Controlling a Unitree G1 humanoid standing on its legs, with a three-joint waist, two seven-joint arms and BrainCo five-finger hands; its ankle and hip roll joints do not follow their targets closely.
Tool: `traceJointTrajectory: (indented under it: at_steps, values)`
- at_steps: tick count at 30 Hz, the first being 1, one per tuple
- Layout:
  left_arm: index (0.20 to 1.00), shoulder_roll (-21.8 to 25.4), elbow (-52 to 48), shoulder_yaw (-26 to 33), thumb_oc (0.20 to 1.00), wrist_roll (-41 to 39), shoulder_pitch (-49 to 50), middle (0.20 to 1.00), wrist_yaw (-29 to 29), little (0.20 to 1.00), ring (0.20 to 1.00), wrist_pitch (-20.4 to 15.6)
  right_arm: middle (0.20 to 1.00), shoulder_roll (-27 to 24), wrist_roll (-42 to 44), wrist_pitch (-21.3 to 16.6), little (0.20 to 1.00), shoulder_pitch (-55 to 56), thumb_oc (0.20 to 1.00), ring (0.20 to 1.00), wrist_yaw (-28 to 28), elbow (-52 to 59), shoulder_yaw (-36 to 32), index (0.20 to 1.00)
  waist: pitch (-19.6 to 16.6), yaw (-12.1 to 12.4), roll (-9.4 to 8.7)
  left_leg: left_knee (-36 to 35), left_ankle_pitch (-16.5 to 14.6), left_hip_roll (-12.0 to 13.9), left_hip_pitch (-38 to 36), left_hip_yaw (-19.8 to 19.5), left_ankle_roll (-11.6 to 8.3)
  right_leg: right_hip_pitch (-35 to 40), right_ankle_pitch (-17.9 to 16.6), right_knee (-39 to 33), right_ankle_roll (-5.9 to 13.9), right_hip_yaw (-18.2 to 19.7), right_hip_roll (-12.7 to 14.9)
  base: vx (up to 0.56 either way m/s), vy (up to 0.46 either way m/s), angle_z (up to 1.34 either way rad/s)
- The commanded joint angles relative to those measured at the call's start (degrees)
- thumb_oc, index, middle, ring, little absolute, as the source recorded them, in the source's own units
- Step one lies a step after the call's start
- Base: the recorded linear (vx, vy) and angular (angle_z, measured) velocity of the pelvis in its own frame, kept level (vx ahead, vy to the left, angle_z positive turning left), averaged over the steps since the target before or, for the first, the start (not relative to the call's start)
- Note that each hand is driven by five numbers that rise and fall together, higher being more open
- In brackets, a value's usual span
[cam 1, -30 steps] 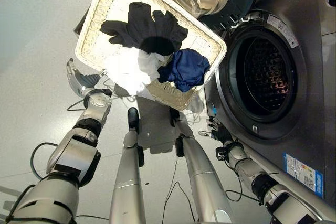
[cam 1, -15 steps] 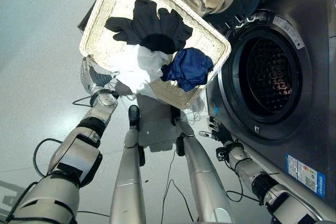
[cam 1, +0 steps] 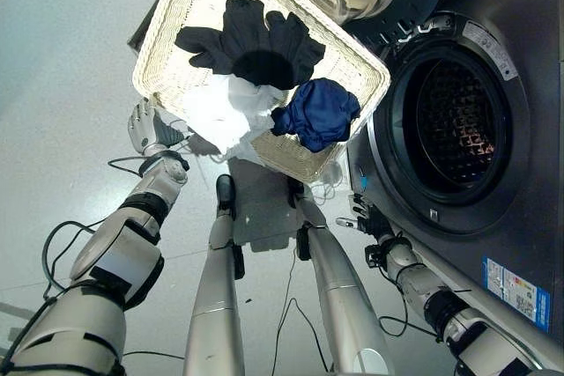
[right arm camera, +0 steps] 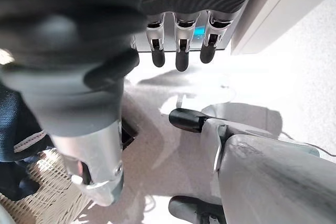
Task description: Put the clothes into the washing machine.
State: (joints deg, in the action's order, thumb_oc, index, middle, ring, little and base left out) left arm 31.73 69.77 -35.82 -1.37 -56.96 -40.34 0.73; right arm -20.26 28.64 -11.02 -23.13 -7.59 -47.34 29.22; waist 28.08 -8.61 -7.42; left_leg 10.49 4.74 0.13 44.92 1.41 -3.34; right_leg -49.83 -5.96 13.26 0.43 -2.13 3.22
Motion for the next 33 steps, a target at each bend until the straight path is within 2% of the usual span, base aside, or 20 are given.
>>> traceJointTrajectory:
  at_steps: [1, 3, 5, 8, 9, 10, 14, 15, 16, 17, 19, 23, 27, 31, 33]
  values:
    - [1.000, -4.19, -0.93, 2.56, 1.000, -6.13, -3.19, 1.000, 2.77, 1.000, 1.000, -4.78, 1.000, -2.10, -0.77, -0.45, 1.000, 0.50, 1.000, 1.000, -0.15, 1.68, 1.14, 1.000, 1.71, -1.78, 2.01, 2.26, -1.62, -2.06, 1.15, 3.35, -0.09, 0.87, -0.43, -2.64, 3.53, 0.13, -3.57, 0.01, -0.045, -0.01]
    - [1.000, -6.30, -2.75, 9.46, 1.000, -20.39, 0.40, 1.000, 3.46, 1.000, 1.000, -11.71, 1.000, -1.18, -0.81, -0.62, 1.000, 0.89, 1.000, 1.000, -1.07, 1.62, 1.00, 1.000, 1.71, -1.08, 2.30, 1.41, -1.35, -2.06, 0.69, 2.80, -0.23, 1.35, 0.02, -2.77, 3.47, -0.10, -3.69, 0.01, -0.073, -0.01]
    - [1.000, -7.46, -4.18, 12.21, 1.000, -24.91, 2.49, 1.000, 3.86, 1.000, 1.000, -15.12, 1.000, -0.71, -0.90, -0.57, 1.000, 1.22, 1.000, 1.000, -1.53, 1.92, 0.75, 1.000, 1.71, -0.74, 2.48, 1.11, -1.21, -2.10, 0.54, 2.52, -0.31, 1.56, 0.12, -2.81, 3.44, -0.27, -3.73, 0.00, -0.078, 0.00]
    - [1.000, -9.98, -9.73, 17.00, 1.000, -31.36, 8.22, 1.000, 2.53, 1.000, 1.000, -22.45, 1.000, -0.07, -0.92, -0.23, 1.000, 2.50, 1.000, 1.000, -2.76, 3.87, 0.09, 1.000, 1.71, 0.27, 2.79, 0.58, -0.99, -2.29, 0.46, 1.78, -0.44, 1.80, 0.29, -2.97, 3.40, -0.86, -3.68, -0.01, -0.091, 0.02]
    - [1.000, -9.98, -9.73, 17.00, 1.000, -31.36, 8.22, 1.000, 2.53, 1.000, 1.000, -22.45, 1.000, -0.07, -0.92, -0.23, 1.000, 2.50, 1.000, 1.000, -2.76, 3.87, 0.09, 1.000, 1.71, 0.27, 2.79, 0.58, -0.99, -2.29, 0.46, 1.78, -0.44, 1.80, 0.29, -2.97, 3.40, -0.86, -3.68, -0.01, -0.096, 0.04]
    - [1.000, -10.95, -12.66, 18.15, 1.000, -33.68, 10.86, 1.000, 1.31, 1.000, 1.000, -24.81, 1.000, -0.03, -0.92, 0.24, 1.000, 3.14, 1.000, 1.000, -3.36, 5.05, -0.39, 1.000, 1.71, 0.78, 2.99, 0.55, -0.87, -2.45, 0.54, 1.44, -0.50, 1.87, 0.27, -3.00, 3.38, -1.25, -3.54, -0.01, -0.047, 0.01]
    - [1.000, -10.95, -12.66, 18.15, 1.000, -33.68, 10.86, 1.000, 1.31, 1.000, 1.000, -24.81, 1.000, -0.03, -0.92, 0.24, 1.000, 3.14, 1.000, 1.000, -3.36, 5.05, -0.39, 1.000, 1.71, 0.78, 2.99, 0.55, -0.87, -2.45, 0.54, 1.44, -0.50, 1.87, 0.27, -3.00, 3.38, -1.25, -3.54, 0.00, -0.025, 0.02]
    - [1.000, -12.05, -16.15, 20.08, 1.000, -34.94, 14.58, 1.000, -0.33, 1.000, 1.000, -27.76, 1.000, 0.02, -0.82, 0.82, 1.000, 3.98, 1.000, 1.000, -4.01, 6.41, -1.01, 1.000, 1.71, 1.47, 3.21, 0.27, -0.73, -2.58, 0.39, 0.97, -0.56, 2.14, 0.27, -3.10, 3.34, -1.79, -3.37, -0.04, -0.155, 0.10]
    - [1.000, -13.69, -23.19, 23.57, 1.000, -35.22, 21.88, 1.000, -6.91, 1.000, 1.000, -32.55, 1.000, -0.13, -1.02, 0.88, 1.000, 6.17, 1.000, 1.000, -4.43, 8.21, -2.57, 1.000, 1.71, 2.90, 3.71, -0.41, -0.50, -2.64, -0.06, 0.34, -0.61, 3.05, 0.40, -3.59, 3.19, -3.03, -2.90, -0.05, -0.169, 0.13]
    - [1.000, -13.65, -24.09, 24.34, 1.000, -34.39, 23.07, 1.000, -9.01, 1.000, 1.000, -33.54, 1.000, -0.34, -1.03, 0.76, 1.000, 6.53, 1.000, 1.000, -4.16, 8.21, -2.91, 1.000, 1.71, 3.18, 3.77, -0.49, -0.45, -2.59, -0.18, 0.26, -0.61, 3.30, 0.47, -3.67, 3.13, -3.33, -2.76, -0.05, -0.130, 0.12]
    - [1.000, -13.07, -26.57, 26.04, 1.000, -30.71, 25.06, 1.000, -14.76, 1.000, 1.000, -34.08, 1.000, -0.75, -1.09, 0.54, 1.000, 7.41, 1.000, 1.000, -3.69, 8.25, -3.67, 1.000, 1.71, 3.80, 3.93, -0.46, -0.45, -2.49, -0.32, -0.11, -0.66, 3.70, 0.76, -3.58, 2.98, -3.83, -2.52, -0.01, -0.037, 0.20]
    - [1.000, -12.83, -29.78, 27.36, 1.000, -24.14, 26.70, 1.000, -20.44, 1.000, 1.000, -33.32, 1.000, -1.01, -1.18, 0.26, 1.000, 8.32, 1.000, 1.000, -3.21, 7.97, -4.24, 1.000, 1.71, 4.52, 4.01, -0.88, -0.25, -2.28, -0.69, -0.35, -0.62, 4.18, 1.14, -3.27, 2.81, -4.33, -2.52, 0.00, -0.030, 0.07]
    - [1.000, -13.15, -31.61, 26.83, 1.000, -19.93, 27.15, 1.000, -22.07, 1.000, 1.000, -32.29, 1.000, -1.10, -0.89, -0.28, 1.000, 8.35, 1.000, 1.000, -2.79, 7.21, -4.49, 1.000, 1.71, 4.93, 3.98, -1.50, -0.03, -2.11, -0.90, -0.58, -0.60, 4.43, 1.18, -3.34, 2.80, -4.70, -2.49, -0.01, -0.034, 0.02]
    - [1.000, -12.84, -33.52, 24.26, 1.000, -7.68, 27.36, 1.000, -24.86, 1.000, 1.000, -27.78, 1.000, -0.93, -0.84, 0.02, 1.000, 8.25, 1.000, 1.000, -2.77, 7.41, -4.66, 1.000, 1.71, 5.23, 3.86, -2.13, 0.30, -2.03, -1.19, -0.59, -0.50, 4.75, 0.86, -3.55, 2.85, -5.00, -2.59, 0.00, -0.017, 0.00]
    - [1.000, -12.31, -33.55, 23.35, 1.000, -6.01, 27.12, 1.000, -25.19, 1.000, 1.000, -27.09, 1.000, -1.08, -0.75, 0.16, 1.000, 8.15, 1.000, 1.000, -2.74, 7.51, -4.65, 1.000, 1.71, 5.24, 3.86, -2.29, 0.38, -1.97, -1.22, -0.55, -0.50, 4.75, 0.80, -3.59, 2.83, -5.01, -2.61, 0.00, 0.000, 0.00]
